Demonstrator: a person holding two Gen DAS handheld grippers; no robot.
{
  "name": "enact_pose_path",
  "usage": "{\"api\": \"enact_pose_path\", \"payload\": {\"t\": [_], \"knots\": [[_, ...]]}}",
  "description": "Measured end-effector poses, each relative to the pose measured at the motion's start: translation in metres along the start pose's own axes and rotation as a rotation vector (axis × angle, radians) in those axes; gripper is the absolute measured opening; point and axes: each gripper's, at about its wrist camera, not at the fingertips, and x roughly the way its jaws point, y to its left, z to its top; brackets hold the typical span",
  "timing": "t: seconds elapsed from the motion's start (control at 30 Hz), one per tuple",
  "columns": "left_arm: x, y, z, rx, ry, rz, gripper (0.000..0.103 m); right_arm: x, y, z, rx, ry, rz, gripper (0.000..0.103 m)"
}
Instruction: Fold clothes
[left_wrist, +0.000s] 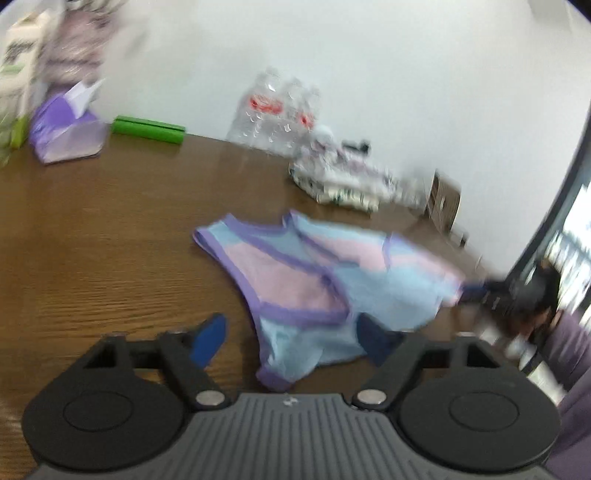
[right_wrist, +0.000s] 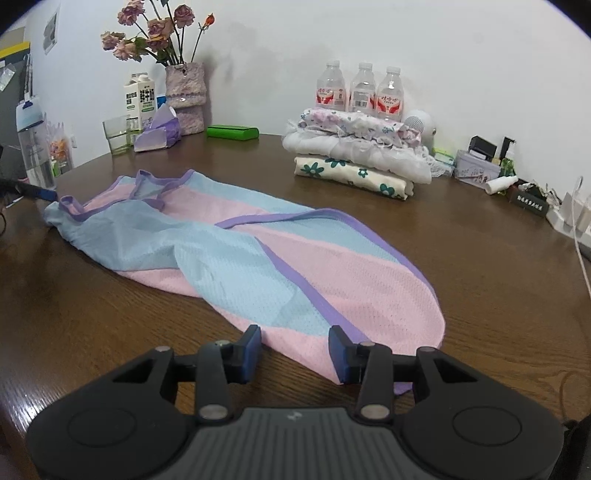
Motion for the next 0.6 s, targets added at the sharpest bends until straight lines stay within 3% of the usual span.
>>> {"api": "enact_pose_path", "payload": {"t": [0.03, 0.07, 0.13, 0.2, 0.27, 0.3, 0.37, 0.5, 0.6], "knots": [[0.005, -0.005, -0.001, 0.030, 0.014, 0.013, 0.004, 0.001, 0.000, 0.000, 0.000, 0.001, 0.003, 0.037], [0.007, 0.000, 0.003, 0.009, 0.022, 0.028, 0.004, 0.002, -0.001, 0.000, -0.003, 0.002, 0.008, 0.037], [0.011, 0.010, 0.010, -0.033, 0.039, 0.059, 0.004, 0.003, -0.001, -0.001, -0.009, 0.004, 0.018, 0.025], [0.014, 0.021, 0.017, -0.075, 0.054, 0.096, 0.010, -0.003, -0.003, -0.003, -0.027, 0.023, 0.029, 0.022], [0.011, 0.024, 0.023, -0.116, 0.035, 0.213, 0.031, -0.011, -0.005, -0.003, -0.039, 0.032, 0.035, 0.022], [0.008, 0.021, 0.025, -0.126, 0.017, 0.275, 0.032, -0.016, -0.007, -0.002, -0.026, 0.004, 0.033, 0.023], [-0.001, -0.002, 0.028, -0.085, -0.048, 0.294, 0.038, -0.024, -0.012, 0.002, 0.003, -0.045, 0.024, 0.029], [0.034, -0.047, 0.020, 0.006, -0.023, 0.323, 0.046, 0.002, -0.025, 0.012, 0.015, 0.023, -0.043, 0.029], [0.059, -0.080, 0.014, 0.074, -0.005, 0.345, 0.045, 0.008, -0.034, 0.012, 0.035, 0.069, 0.036, 0.001]]}}
